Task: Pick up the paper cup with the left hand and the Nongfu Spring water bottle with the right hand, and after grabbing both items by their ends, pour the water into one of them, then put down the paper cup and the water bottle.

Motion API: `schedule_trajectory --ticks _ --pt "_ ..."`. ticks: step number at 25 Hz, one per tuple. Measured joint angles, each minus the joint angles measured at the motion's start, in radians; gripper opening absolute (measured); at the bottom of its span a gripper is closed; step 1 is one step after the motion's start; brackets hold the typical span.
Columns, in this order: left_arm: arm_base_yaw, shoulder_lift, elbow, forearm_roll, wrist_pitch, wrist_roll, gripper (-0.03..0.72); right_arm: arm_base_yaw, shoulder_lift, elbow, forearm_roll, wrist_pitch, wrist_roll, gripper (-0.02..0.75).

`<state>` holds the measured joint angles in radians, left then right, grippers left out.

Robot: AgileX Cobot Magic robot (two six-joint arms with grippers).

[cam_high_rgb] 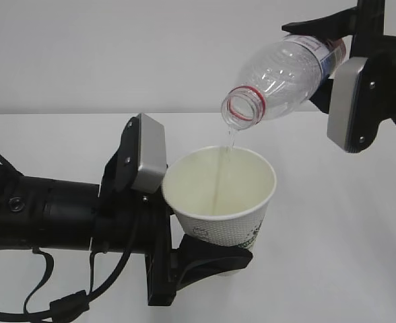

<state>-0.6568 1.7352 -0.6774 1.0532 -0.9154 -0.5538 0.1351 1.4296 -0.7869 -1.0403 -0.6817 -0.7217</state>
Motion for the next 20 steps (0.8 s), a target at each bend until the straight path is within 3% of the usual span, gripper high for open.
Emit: schedule_trajectory --ticks 20 --pt "0.000 0.000 0.000 0.044 0.000 0.000 0.544 0.000 0.000 0.000 0.000 -0.002 0.000 0.478"
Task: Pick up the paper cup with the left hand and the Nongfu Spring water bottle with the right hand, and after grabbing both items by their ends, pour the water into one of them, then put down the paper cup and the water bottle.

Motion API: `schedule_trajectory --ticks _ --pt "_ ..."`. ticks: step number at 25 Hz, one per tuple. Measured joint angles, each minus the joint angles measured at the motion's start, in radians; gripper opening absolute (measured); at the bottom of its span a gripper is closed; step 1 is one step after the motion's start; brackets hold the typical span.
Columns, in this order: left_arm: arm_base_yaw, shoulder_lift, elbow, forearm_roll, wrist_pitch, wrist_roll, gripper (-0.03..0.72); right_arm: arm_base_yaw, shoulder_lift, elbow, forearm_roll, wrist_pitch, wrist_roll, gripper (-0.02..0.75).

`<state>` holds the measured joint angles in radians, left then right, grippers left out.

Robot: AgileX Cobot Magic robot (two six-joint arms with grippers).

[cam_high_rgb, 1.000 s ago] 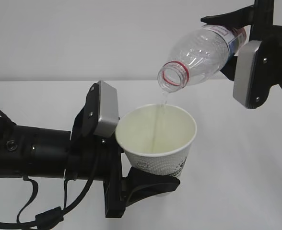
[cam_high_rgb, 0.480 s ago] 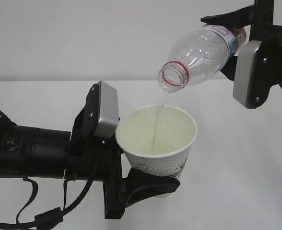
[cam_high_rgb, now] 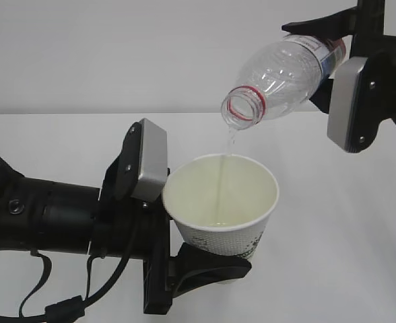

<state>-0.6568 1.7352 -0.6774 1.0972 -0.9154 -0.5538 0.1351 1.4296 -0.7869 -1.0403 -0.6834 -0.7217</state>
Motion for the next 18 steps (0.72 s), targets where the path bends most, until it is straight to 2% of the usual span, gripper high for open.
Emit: schedule_trajectory --ticks 18 --pt "0.000 0.000 0.000 0.001 0.000 0.000 0.543 0.000 0.000 0.000 0.000 0.000 -0.006 0.478"
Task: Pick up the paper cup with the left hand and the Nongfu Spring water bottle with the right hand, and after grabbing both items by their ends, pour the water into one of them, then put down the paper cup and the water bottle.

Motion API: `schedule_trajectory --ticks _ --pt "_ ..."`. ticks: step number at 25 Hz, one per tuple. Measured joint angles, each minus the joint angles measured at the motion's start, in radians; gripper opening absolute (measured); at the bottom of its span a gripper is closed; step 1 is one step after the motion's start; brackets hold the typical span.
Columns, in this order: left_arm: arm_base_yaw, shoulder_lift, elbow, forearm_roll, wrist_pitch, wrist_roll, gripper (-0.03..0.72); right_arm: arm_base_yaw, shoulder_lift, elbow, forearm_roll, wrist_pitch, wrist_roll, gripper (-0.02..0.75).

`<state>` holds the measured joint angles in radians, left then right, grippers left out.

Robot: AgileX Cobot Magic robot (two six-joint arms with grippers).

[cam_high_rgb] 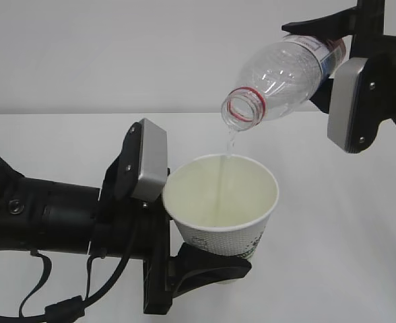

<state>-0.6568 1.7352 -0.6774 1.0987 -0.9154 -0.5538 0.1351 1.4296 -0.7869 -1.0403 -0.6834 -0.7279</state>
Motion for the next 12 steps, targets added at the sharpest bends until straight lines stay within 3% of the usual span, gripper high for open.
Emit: schedule_trajectory --ticks 12 --pt "0.000 0.000 0.000 0.000 0.000 0.000 0.543 0.000 0.000 0.000 0.000 -0.002 -0.002 0.478"
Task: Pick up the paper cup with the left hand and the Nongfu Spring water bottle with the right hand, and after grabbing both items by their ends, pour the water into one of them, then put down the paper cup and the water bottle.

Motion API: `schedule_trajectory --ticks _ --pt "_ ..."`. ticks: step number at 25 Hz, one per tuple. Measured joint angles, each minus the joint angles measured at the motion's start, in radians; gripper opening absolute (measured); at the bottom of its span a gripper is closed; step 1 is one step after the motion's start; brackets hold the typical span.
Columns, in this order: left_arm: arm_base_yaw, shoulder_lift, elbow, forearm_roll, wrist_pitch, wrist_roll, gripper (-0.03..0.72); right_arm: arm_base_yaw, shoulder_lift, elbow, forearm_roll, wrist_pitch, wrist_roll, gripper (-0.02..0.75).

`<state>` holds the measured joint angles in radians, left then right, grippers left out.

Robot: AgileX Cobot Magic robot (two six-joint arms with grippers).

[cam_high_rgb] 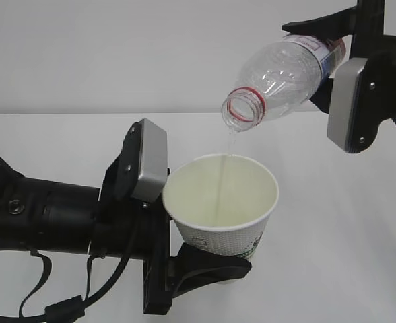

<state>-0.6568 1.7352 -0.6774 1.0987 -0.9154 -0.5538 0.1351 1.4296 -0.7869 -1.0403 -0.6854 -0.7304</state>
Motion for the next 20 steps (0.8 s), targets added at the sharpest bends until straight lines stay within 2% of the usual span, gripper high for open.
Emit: schedule_trajectory --ticks 20 --pt "0.000 0.000 0.000 0.000 0.000 0.000 0.543 0.000 0.000 0.000 0.000 -0.004 -0.010 0.478"
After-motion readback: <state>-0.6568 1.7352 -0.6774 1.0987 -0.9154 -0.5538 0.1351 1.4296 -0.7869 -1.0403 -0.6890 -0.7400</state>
